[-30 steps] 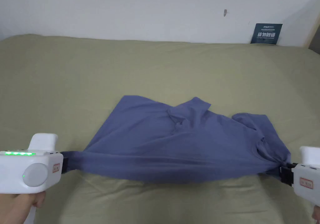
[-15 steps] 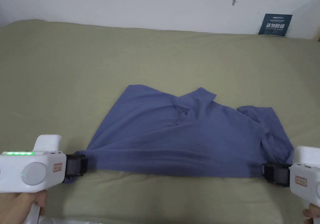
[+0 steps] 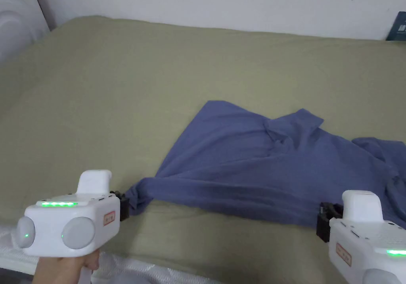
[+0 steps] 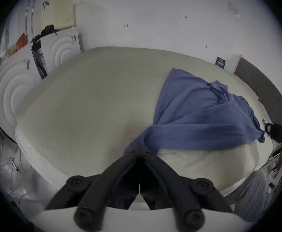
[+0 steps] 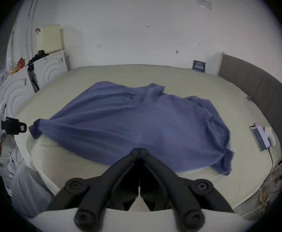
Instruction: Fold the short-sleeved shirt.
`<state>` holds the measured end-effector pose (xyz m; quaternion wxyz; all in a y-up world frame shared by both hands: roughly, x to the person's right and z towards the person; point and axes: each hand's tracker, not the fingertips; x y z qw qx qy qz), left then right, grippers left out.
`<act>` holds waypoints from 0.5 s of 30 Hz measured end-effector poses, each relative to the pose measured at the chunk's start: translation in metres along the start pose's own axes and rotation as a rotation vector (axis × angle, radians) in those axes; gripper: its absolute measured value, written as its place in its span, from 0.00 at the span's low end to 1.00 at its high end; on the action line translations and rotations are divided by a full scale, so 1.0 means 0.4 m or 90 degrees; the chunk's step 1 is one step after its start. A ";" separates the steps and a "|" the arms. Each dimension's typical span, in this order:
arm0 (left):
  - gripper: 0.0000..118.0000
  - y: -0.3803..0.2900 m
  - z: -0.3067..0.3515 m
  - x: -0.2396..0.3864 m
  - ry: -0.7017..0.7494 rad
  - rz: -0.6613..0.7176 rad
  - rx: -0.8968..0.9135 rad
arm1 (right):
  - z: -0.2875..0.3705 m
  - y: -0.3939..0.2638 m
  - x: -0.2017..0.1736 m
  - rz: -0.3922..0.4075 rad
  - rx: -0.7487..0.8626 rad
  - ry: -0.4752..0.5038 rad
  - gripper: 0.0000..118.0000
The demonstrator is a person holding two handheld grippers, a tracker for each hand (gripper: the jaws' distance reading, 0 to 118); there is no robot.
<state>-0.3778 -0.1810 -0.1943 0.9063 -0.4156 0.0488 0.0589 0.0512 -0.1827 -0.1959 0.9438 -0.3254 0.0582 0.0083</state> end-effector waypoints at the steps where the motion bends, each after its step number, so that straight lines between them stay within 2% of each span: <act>1: 0.00 0.007 -0.008 -0.017 0.001 0.012 -0.011 | -0.005 -0.006 -0.009 -0.005 -0.008 0.010 0.00; 7: 0.00 0.066 -0.024 -0.074 -0.038 0.039 -0.027 | -0.011 -0.023 -0.038 0.003 -0.024 0.027 0.00; 8: 0.06 0.069 -0.016 -0.066 -0.049 0.042 -0.032 | -0.013 -0.024 -0.038 0.003 -0.027 0.028 0.00; 9: 0.35 0.078 -0.022 -0.065 -0.062 0.042 -0.036 | -0.015 -0.024 -0.037 0.004 -0.029 0.029 0.00; 10: 0.72 0.091 -0.032 -0.062 -0.061 0.034 -0.039 | -0.018 -0.024 -0.035 0.005 -0.031 0.030 0.00; 11: 1.00 0.097 -0.049 -0.057 -0.066 0.031 -0.049 | -0.016 -0.023 -0.034 0.008 -0.032 0.030 0.00; 13: 0.94 0.095 -0.070 -0.032 -0.057 0.025 -0.056 | -0.020 -0.022 -0.032 0.012 -0.034 0.029 0.00; 15: 0.93 0.106 -0.093 -0.004 -0.039 -0.004 -0.088 | -0.021 -0.021 -0.027 0.010 -0.036 0.032 0.00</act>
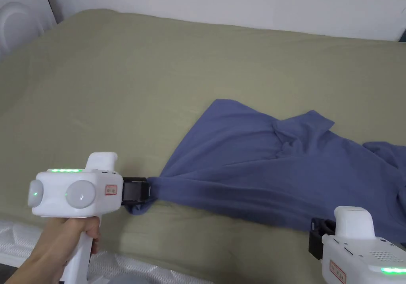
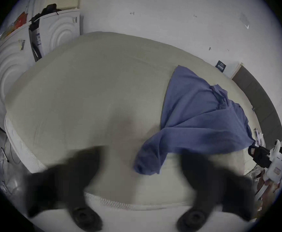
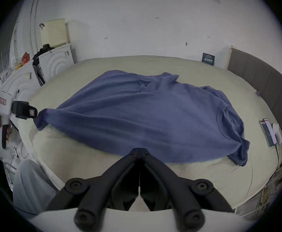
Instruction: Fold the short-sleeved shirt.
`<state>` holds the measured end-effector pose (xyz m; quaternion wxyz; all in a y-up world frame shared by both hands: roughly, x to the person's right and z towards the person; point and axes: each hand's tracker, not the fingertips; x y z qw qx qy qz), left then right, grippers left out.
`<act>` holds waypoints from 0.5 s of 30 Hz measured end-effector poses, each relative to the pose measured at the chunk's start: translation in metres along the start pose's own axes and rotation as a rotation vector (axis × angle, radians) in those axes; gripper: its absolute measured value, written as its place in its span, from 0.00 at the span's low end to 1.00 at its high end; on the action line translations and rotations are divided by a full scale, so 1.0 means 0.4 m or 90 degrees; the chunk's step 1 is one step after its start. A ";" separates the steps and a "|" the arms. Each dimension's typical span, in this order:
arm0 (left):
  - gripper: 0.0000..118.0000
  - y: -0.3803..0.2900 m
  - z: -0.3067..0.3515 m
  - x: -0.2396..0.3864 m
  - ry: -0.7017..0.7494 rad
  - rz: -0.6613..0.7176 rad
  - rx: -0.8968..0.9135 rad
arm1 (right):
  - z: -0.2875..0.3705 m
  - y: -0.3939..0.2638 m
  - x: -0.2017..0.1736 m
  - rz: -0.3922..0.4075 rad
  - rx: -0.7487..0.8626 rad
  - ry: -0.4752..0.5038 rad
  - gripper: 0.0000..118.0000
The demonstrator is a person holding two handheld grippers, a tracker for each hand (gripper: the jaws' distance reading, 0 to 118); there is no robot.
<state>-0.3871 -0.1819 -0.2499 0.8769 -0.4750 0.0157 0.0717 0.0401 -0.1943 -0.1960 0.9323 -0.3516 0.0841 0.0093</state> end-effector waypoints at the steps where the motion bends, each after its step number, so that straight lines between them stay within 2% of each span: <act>1: 0.92 -0.001 -0.039 -0.009 -0.001 -0.003 -0.015 | -0.001 0.000 0.002 -0.003 0.000 0.000 0.00; 2: 0.89 -0.004 -0.053 -0.003 -0.001 -0.003 -0.019 | -0.004 -0.001 0.006 -0.005 -0.001 0.000 0.00; 3: 0.78 -0.006 -0.060 0.006 0.000 -0.011 -0.034 | -0.007 -0.001 0.010 -0.006 -0.004 -0.001 0.00; 4: 0.54 -0.010 -0.060 0.017 0.004 -0.011 -0.027 | -0.009 0.000 0.015 -0.009 -0.007 -0.002 0.00; 5: 0.19 -0.020 -0.073 -0.008 0.015 -0.018 -0.015 | -0.011 0.000 0.023 -0.014 -0.008 -0.003 0.00; 6: 0.04 -0.020 -0.068 -0.008 0.011 -0.018 -0.002 | -0.015 0.004 0.033 -0.019 -0.009 -0.005 0.00; 11: 0.03 -0.007 -0.071 -0.006 0.006 0.009 -0.012 | -0.050 0.077 0.116 -0.043 -0.008 -0.016 0.00; 15: 0.03 -0.014 -0.072 0.003 0.017 0.004 -0.004 | -0.126 0.201 0.208 -0.014 -0.001 -0.031 0.00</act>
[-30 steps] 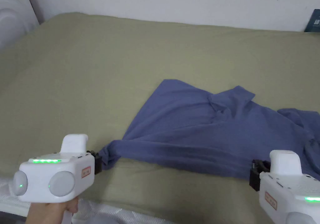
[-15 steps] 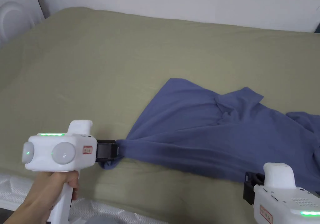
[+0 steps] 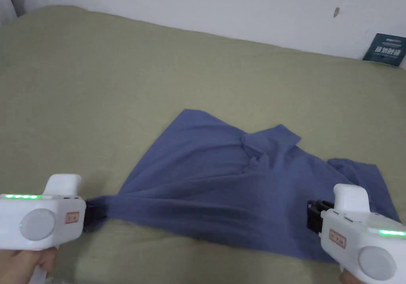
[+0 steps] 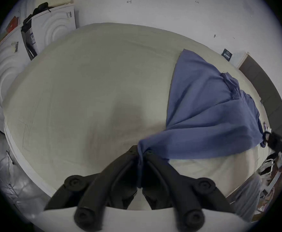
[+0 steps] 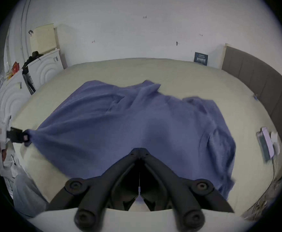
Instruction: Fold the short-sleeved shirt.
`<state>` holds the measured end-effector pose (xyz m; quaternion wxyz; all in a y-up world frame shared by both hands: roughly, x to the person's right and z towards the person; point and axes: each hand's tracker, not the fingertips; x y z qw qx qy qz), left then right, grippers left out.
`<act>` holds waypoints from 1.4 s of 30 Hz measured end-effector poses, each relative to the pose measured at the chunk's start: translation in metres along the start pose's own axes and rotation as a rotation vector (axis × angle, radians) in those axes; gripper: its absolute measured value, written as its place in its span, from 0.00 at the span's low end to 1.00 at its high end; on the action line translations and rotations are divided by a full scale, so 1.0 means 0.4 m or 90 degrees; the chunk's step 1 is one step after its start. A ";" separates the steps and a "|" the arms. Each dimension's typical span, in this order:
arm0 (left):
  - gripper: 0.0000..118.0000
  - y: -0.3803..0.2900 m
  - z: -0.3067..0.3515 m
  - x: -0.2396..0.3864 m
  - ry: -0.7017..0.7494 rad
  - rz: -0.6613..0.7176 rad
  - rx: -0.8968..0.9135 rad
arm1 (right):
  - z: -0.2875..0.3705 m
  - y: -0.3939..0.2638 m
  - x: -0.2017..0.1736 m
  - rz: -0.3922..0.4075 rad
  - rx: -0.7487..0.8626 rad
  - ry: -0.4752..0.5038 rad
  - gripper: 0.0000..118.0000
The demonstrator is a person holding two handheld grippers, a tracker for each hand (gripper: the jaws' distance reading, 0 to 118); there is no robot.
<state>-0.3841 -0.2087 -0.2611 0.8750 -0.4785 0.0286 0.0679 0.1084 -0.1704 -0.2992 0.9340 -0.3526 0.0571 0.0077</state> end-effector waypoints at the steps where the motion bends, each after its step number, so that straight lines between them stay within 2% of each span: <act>1: 0.03 0.000 0.000 0.004 0.003 -0.001 0.005 | -0.029 0.039 0.023 0.001 -0.005 -0.002 0.00; 5: 0.03 -0.012 0.001 0.007 0.006 0.001 0.012 | -0.167 0.178 0.109 0.028 -0.047 0.000 0.00; 7: 0.03 -0.023 0.006 0.005 0.005 0.003 0.014 | -0.232 0.225 0.134 0.051 -0.052 -0.020 0.00; 10: 0.03 -0.021 0.009 0.000 0.001 0.006 0.015 | -0.331 0.277 0.179 0.040 -0.094 -0.011 0.00; 11: 0.03 -0.017 0.008 -0.002 -0.002 0.007 0.012 | -0.358 0.285 0.190 0.040 -0.101 -0.013 0.04; 12: 0.03 -0.014 0.006 -0.002 -0.003 0.007 0.011 | -0.382 0.290 0.198 0.042 -0.105 -0.009 0.25; 14: 0.03 -0.011 0.009 0.001 -0.003 0.002 0.005 | -0.416 0.291 0.198 0.060 -0.137 0.011 0.46; 15: 0.03 -0.008 0.009 0.003 -0.002 0.000 0.005 | -0.438 0.290 0.199 0.067 -0.162 0.023 0.46; 16: 0.03 -0.004 0.009 0.004 -0.002 -0.001 0.006 | -0.461 0.282 0.197 0.079 -0.204 0.030 0.82; 17: 0.03 -0.003 0.009 0.006 -0.002 -0.003 0.004 | -0.467 0.274 0.195 0.089 -0.217 0.038 1.00; 18: 0.03 -0.005 0.010 0.009 -0.001 -0.004 0.003 | -0.473 0.263 0.190 0.110 -0.208 0.038 0.95; 19: 0.03 -0.005 0.009 0.010 -0.001 -0.004 0.003 | -0.486 0.252 0.183 0.134 -0.220 -0.001 0.88; 22: 0.03 -0.004 -0.002 0.013 0.000 -0.008 -0.006 | -0.484 0.252 0.186 0.098 -0.211 0.017 0.87; 23: 0.03 -0.004 -0.002 0.013 0.001 -0.011 -0.007 | -0.476 0.253 0.186 0.093 -0.208 0.021 0.83; 25: 0.03 0.003 0.000 0.012 0.001 -0.008 -0.009 | -0.445 0.270 0.194 0.100 -0.198 0.032 0.53; 27: 0.03 0.004 0.008 0.013 -0.002 -0.004 -0.012 | -0.409 0.277 0.184 0.106 -0.178 0.054 0.04; 32: 0.03 0.016 0.048 0.023 -0.003 -0.013 0.001 | -0.275 0.317 0.173 0.125 -0.126 0.044 0.03; 35: 0.03 0.047 0.099 0.035 -0.014 -0.014 0.033 | -0.171 0.344 0.169 0.115 -0.083 0.050 0.03; 37: 0.03 0.078 0.137 0.049 -0.020 -0.013 0.060 | -0.091 0.363 0.164 0.131 -0.044 0.037 0.03; 42: 0.03 0.173 0.257 0.100 -0.030 -0.024 0.157 | 0.125 0.420 0.183 0.117 0.055 0.008 0.03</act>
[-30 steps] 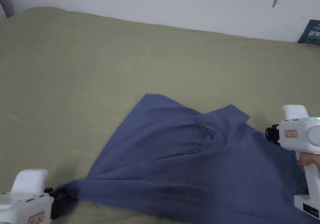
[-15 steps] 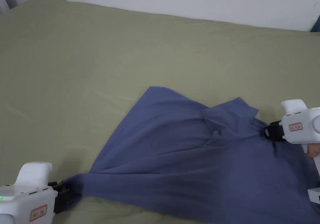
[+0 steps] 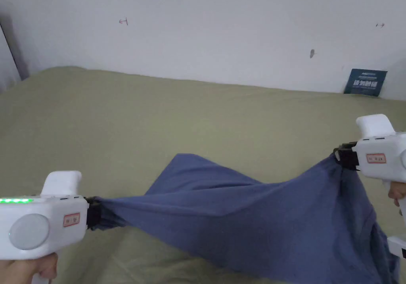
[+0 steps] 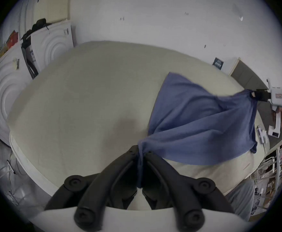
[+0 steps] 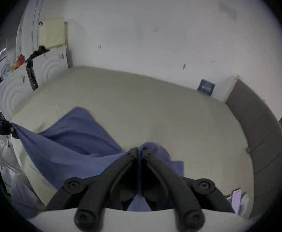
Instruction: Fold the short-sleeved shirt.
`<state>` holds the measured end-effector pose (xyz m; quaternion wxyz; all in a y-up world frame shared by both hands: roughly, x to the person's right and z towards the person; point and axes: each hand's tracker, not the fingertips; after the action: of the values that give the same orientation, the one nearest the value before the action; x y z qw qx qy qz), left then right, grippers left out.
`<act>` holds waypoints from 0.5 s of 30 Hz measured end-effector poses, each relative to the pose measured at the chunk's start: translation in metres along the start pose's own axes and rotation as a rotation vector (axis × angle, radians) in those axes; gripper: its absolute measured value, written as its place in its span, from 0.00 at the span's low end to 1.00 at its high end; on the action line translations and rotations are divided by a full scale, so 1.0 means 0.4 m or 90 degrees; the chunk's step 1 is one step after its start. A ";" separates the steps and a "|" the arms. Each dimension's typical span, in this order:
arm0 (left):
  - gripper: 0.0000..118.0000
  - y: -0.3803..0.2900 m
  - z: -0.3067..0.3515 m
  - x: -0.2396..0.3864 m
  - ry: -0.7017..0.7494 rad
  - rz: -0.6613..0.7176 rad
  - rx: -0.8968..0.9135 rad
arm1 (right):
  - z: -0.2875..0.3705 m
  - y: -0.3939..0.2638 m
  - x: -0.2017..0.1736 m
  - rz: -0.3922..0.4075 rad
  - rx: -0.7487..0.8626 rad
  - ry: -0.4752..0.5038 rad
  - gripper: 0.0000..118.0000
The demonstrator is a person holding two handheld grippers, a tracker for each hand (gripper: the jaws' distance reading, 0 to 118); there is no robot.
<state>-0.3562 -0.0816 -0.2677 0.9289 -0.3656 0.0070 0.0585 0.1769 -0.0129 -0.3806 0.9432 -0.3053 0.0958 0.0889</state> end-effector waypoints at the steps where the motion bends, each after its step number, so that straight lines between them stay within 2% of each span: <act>1: 0.03 0.032 0.018 0.011 -0.006 -0.004 0.016 | 0.043 0.016 0.008 0.000 0.017 -0.010 0.03; 4: 0.03 0.134 0.080 0.059 -0.001 -0.036 0.071 | 0.172 0.061 0.027 -0.001 0.077 -0.054 0.03; 8: 0.03 0.287 0.141 0.115 0.012 -0.068 0.127 | 0.312 0.127 0.061 -0.028 0.161 -0.110 0.03; 15: 0.03 0.546 0.197 0.197 0.037 -0.083 0.176 | 0.429 0.244 0.110 -0.065 0.231 -0.161 0.03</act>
<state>-0.3052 0.1384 -0.3626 0.9716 -0.2355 0.0178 -0.0143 0.2192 0.1716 -0.3091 0.9905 -0.1216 -0.0241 0.0599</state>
